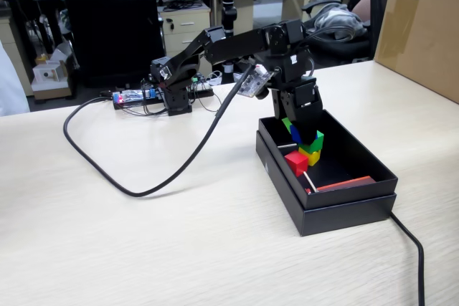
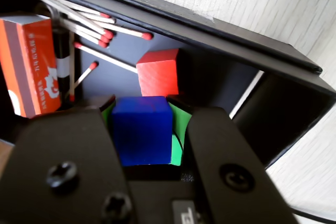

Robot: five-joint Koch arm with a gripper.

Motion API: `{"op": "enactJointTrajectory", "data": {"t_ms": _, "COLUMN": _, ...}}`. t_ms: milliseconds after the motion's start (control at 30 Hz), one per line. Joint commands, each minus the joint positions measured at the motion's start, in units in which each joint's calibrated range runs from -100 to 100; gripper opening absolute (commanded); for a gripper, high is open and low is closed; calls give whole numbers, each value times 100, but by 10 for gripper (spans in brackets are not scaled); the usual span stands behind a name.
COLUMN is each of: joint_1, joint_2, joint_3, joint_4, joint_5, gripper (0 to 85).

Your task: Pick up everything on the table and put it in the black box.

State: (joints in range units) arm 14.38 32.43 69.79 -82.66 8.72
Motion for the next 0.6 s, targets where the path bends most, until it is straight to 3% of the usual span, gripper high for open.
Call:
{"op": "enactJointTrajectory", "data": {"t_ms": 0, "joint_1": 0, "joint_2": -59, "joint_3": 147, "joint_4": -102, "joint_5": 34, "gripper": 68}}
{"op": "enactJointTrajectory", "data": {"t_ms": 333, "joint_1": -59, "joint_2": 423, "joint_3": 93, "joint_4": -119, "joint_5": 44, "gripper": 80}}
{"op": "enactJointTrajectory", "data": {"t_ms": 433, "joint_1": -59, "joint_2": 458, "joint_3": 57, "joint_4": -179, "joint_5": 39, "gripper": 230}}
{"op": "enactJointTrajectory", "data": {"t_ms": 467, "joint_1": -54, "joint_2": 400, "joint_3": -34, "joint_4": -214, "joint_5": 34, "gripper": 350}}
{"op": "enactJointTrajectory", "data": {"t_ms": 567, "joint_1": -63, "joint_2": 137, "joint_3": -251, "joint_4": -223, "joint_5": 34, "gripper": 449}}
